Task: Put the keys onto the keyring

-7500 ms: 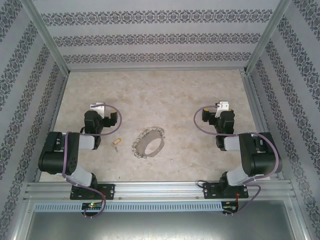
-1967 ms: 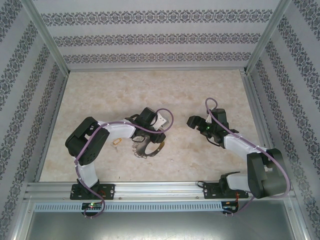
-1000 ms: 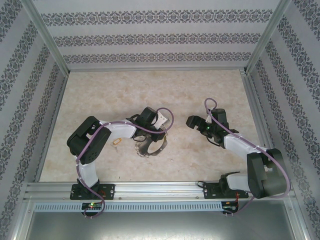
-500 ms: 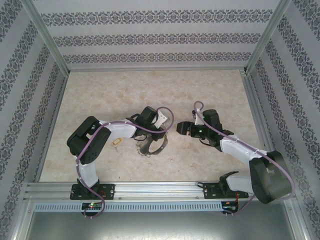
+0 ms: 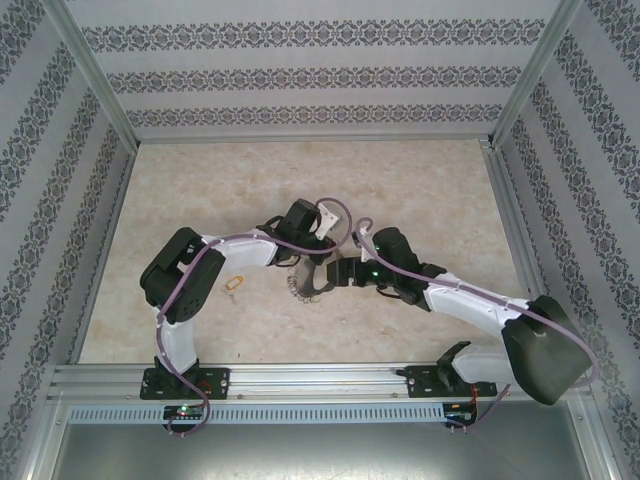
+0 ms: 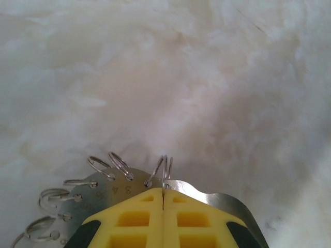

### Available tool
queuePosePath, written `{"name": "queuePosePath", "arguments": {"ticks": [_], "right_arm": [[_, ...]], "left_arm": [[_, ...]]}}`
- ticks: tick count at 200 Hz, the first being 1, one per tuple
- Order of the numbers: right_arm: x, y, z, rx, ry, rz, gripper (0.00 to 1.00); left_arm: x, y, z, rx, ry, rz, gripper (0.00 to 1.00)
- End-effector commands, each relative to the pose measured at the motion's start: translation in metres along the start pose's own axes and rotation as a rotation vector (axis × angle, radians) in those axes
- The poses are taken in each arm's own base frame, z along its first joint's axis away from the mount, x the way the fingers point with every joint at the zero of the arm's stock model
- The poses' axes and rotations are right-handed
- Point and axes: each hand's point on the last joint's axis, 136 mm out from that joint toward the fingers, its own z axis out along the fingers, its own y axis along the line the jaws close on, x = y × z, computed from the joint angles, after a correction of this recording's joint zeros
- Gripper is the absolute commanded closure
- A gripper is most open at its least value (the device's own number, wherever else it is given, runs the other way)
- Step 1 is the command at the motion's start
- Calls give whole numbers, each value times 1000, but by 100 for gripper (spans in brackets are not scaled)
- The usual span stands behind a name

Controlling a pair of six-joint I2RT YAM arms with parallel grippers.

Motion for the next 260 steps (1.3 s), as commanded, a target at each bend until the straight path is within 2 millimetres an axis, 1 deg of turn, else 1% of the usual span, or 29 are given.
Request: {"name": "queuePosePath", "arguments": {"ticks": [1,46,66,76,86,114,143,161,197,221,260], "right_arm": [[-10,14,13,17,-17,-33,24],[2,34,58,46,43,-75,26],[7,48,80,36,70,-101,28],[9,55,92,28,91,-111,32],[11,66,103,9,106,-129,34],[12,90,135,-12,129,-156,36],[19,103,167,-6,148,-153,40],[24,107,183,11,157,-163,42],[28,110,209,48,150,-211,47],[32,113,223,79,151,-259,47],[33,115,238,154,131,-348,47]], "left_arm": [[-25,34,2,-64,-63,-58,100],[-35,81,7,-84,-72,-136,100],[-40,99,5,-92,-91,-170,100],[-43,106,5,-88,-98,-183,100],[-44,112,5,-92,-93,-188,100],[-48,128,4,-92,-99,-208,100],[-50,148,0,-79,-119,-262,100],[-51,156,-2,-72,-123,-282,100],[-52,164,-6,-61,-131,-298,100],[-52,167,-7,-54,-130,-305,100],[-52,173,-10,-51,-130,-310,100]]}}
